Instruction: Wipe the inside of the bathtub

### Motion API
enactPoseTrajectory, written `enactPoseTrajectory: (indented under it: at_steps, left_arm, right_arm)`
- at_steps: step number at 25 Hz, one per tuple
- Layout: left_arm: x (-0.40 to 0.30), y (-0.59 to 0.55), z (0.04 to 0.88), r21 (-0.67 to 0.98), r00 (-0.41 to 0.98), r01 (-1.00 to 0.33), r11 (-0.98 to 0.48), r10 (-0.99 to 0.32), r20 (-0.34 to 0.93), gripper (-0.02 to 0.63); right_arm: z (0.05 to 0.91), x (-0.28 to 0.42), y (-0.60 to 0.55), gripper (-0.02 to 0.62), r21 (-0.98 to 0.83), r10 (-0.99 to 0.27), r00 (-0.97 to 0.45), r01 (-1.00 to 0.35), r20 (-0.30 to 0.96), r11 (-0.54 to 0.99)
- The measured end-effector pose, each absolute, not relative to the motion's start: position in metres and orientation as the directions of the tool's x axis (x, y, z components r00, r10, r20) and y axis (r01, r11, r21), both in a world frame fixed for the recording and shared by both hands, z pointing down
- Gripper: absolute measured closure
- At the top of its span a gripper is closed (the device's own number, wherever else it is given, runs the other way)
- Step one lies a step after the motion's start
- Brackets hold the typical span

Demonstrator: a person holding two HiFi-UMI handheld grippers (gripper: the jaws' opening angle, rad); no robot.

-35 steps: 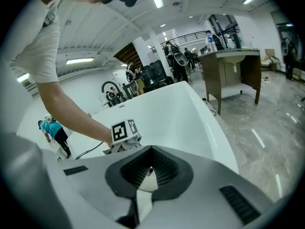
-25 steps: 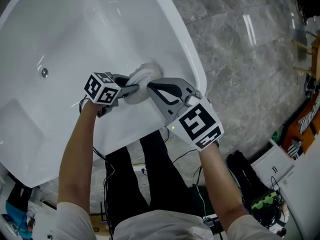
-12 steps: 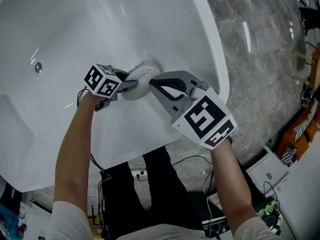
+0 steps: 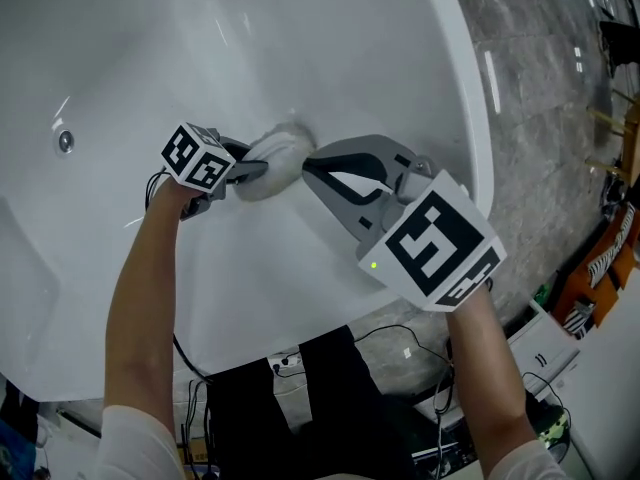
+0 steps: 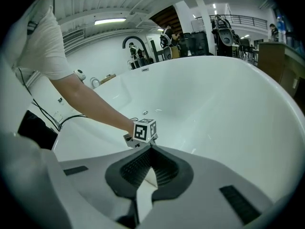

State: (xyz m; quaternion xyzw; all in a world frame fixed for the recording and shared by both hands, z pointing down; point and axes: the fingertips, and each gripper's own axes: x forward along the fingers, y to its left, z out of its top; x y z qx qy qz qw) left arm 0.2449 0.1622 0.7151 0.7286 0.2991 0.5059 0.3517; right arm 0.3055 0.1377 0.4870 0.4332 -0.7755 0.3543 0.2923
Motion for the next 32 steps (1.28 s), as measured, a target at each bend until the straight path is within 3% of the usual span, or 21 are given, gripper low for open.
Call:
enactPoseTrajectory:
  at_steps: [8,23,32]
  left_arm:
    - [0.235,0.145,0.752,0.795,0.303,0.027,-0.606,0.763,0.571,0.511]
    - [0.195,0.126,0.772,0.716,0.137,-0.32,-0.621,0.717,0.683,0.509]
    - [0.143,0.107,0.769,0.644,0.068,-0.41,-0.646,0.682,0.728,0.511]
  right_arm:
    - [0.493,0.307,0.13,0.592,-0.264,-0.477,-0.44,-0.881,0.761,0.392]
    - [0.501,0.299,0.131,0.592,-0.302,-0.423,-0.478,-0.857,0.77,0.418]
    - [0.497,0.276,0.123,0.592,-0.313,-0.392,-0.507,-0.83,0.767,0.462]
